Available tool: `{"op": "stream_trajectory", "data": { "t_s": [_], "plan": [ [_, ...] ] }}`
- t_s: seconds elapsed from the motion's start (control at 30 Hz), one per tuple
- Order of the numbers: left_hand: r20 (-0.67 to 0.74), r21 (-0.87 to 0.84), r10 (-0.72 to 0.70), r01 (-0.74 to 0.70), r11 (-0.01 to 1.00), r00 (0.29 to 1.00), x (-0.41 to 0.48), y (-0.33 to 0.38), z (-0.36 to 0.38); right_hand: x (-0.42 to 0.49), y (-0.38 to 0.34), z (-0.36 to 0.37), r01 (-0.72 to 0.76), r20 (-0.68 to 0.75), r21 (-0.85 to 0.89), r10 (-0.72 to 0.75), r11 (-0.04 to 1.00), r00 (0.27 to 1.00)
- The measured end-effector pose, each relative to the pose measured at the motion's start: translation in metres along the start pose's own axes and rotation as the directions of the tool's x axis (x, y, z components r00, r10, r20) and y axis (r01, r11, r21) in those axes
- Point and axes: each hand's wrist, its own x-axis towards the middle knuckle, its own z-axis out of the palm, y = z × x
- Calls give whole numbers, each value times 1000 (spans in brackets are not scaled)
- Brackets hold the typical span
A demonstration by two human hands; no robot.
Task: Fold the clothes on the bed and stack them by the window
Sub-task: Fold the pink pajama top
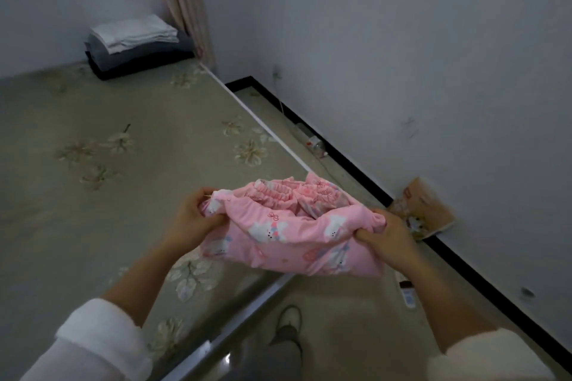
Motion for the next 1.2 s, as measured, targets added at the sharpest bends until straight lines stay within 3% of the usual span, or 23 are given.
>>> {"op": "stream_trajectory", "data": {
  "t_s": [0.2,0.3,0.53,0.67,0.83,0.97,1.2],
  "plan": [
    [-9,-47,22,-22,999,1000,106,35,79,113,26,-62,55,-24,-40,-56,998,998],
    [1,-63,25,-24,998,1000,171,56,124,175,35,-94,20,-71,4,-19,1000,997],
    [16,-73,15,-13,997,1000,294,108,208,306,53,-168,-15,-67,-92,9,996,998],
    [-51,-27,20,-21,999,999,346,127,246,380,69,-190,-10,-84,-135,-1,991,996],
    [-145,2,14,-14,1000,989,407,139,293,484,94,-220,-10,13,-185,13,983,1000],
    [-231,-49,-22,11,999,973,455,153,328,559,97,-248,89,56,-194,-79,977,995],
    [-407,-118,-171,134,984,897,496,166,358,690,79,-252,247,249,-228,-189,942,950]
  ]
}}
